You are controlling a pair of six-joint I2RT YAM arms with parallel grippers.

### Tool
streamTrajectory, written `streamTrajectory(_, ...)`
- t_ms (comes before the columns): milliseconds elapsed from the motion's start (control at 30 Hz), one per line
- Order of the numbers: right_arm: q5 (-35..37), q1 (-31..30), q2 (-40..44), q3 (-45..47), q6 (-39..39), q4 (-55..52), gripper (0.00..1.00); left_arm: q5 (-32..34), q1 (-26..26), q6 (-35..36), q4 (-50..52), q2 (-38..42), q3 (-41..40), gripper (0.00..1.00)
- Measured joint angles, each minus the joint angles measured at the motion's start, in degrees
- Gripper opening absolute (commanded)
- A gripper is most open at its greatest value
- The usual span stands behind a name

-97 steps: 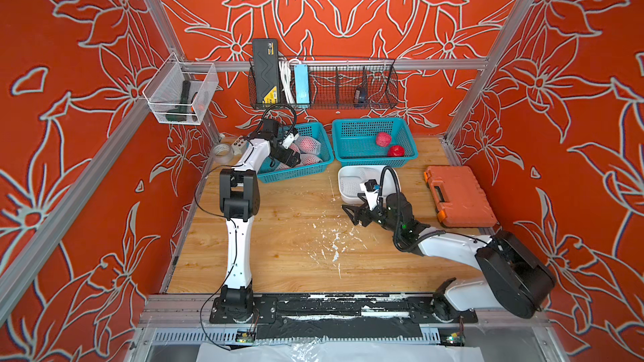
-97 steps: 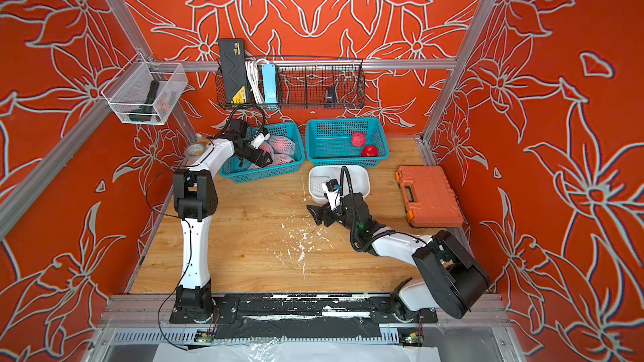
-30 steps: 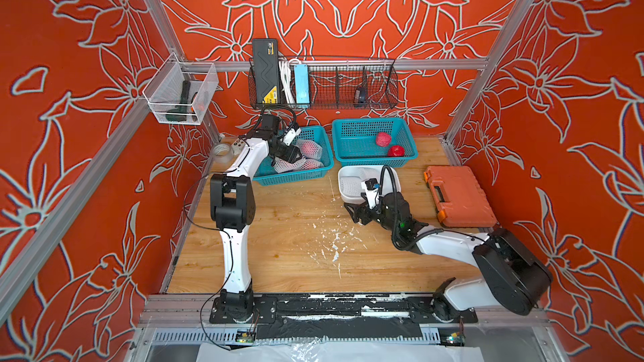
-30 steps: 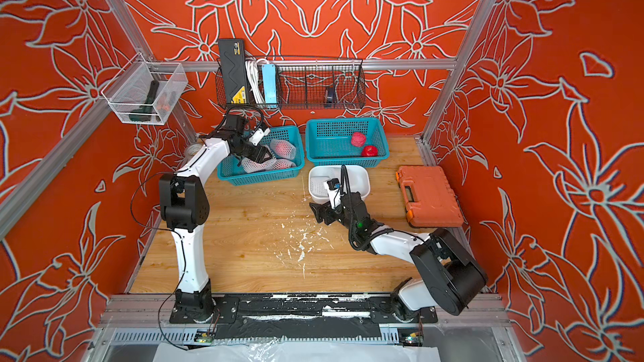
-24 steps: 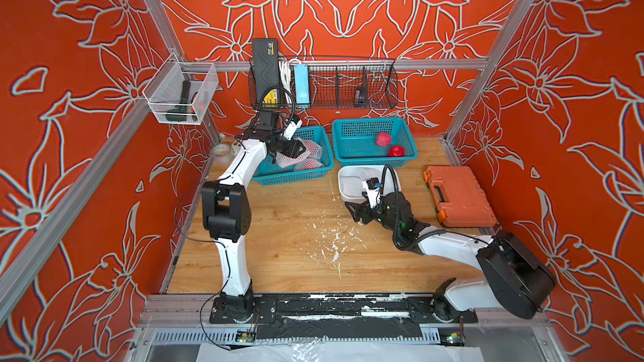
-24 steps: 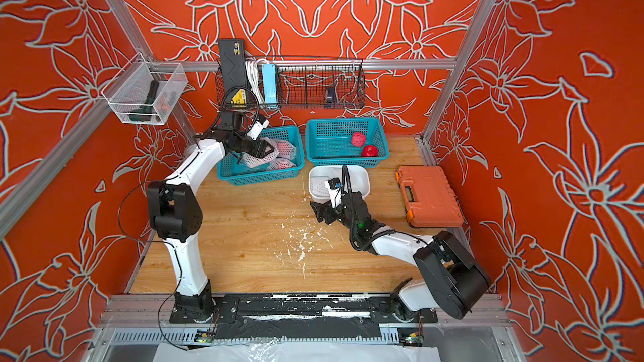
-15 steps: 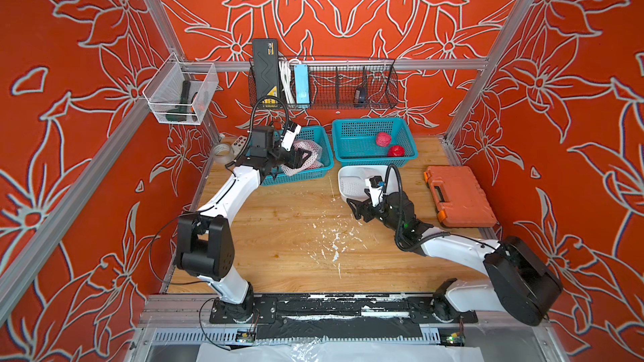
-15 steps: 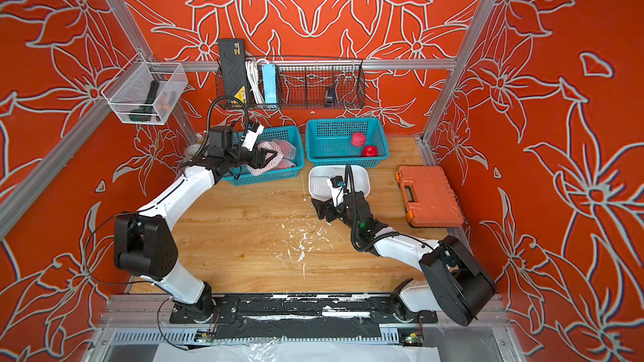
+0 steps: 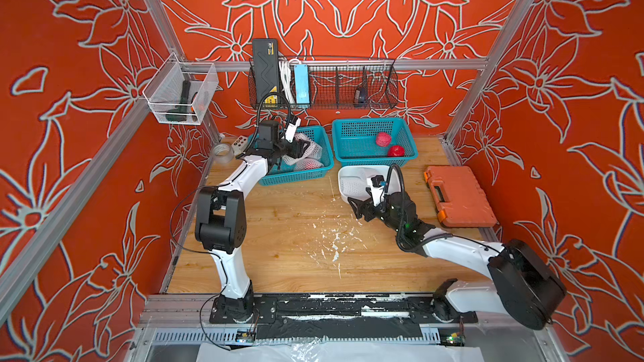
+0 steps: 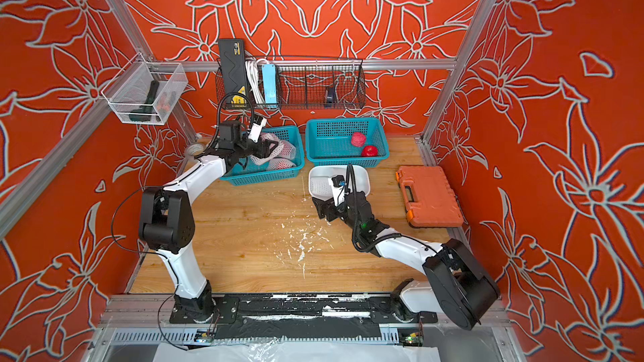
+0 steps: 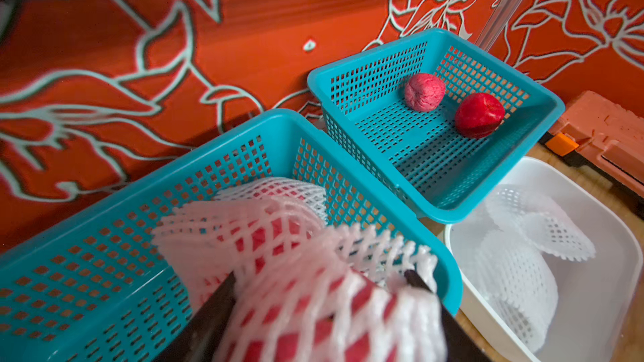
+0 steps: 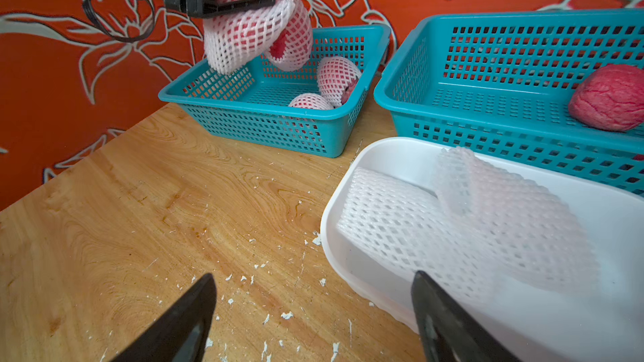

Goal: Remove foam nets from apples
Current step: Place the apple in the basket.

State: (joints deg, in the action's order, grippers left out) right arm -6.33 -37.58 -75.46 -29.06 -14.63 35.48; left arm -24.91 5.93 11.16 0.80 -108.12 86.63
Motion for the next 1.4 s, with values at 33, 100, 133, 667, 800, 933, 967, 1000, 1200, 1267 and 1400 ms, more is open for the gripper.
streamTrajectory(33,0.1,0.0,0.0,0.0,0.0,0.0,0.88,0.2,0.0,0.4,0.0,-0.7,0.5,0.68)
streamTrajectory(100,0.1,0.0,0.0,0.0,0.0,0.0,0.88,0.5,0.0,1.2,0.4,-2.1,1.4,0.71)
streamTrajectory(133,0.1,0.0,0.0,0.0,0.0,0.0,0.88,0.7,0.0,1.7,0.8,-3.1,2.0,0.72)
streamTrajectory(667,0.0,0.0,-1.3,0.0,0.0,0.0,0.88,5.7,-1.5,6.7,8.4,-13.2,8.2,0.86)
streamTrajectory(800,0.0,0.0,-1.9,0.0,0.0,0.0,0.88,5.8,-1.5,6.8,9.7,-13.2,9.4,0.89)
streamTrajectory(933,-0.2,0.0,-2.2,0.0,0.0,0.0,0.88,5.9,-1.5,6.8,11.7,-13.2,10.2,0.92)
streamTrajectory(967,-0.3,0.0,-2.2,0.0,0.0,0.1,0.88,6.0,-1.5,6.8,12.2,-13.2,10.4,0.93)
streamTrajectory(1000,-0.3,0.0,-2.2,0.0,0.0,0.1,0.88,6.2,-1.5,6.7,12.8,-13.1,10.5,0.93)
streamTrajectory(1200,-0.6,0.0,-2.2,0.0,-0.1,0.1,0.88,7.6,-1.7,4.2,14.7,-10.6,9.5,0.96)
streamTrajectory(1267,-0.8,0.0,-2.2,0.0,0.0,0.1,0.88,8.4,-2.0,2.6,14.8,-8.5,7.8,0.96)
streamTrajectory(1400,-1.0,0.0,-2.2,0.0,-0.1,0.1,0.88,10.5,-2.6,-1.3,14.8,-3.6,4.4,0.97)
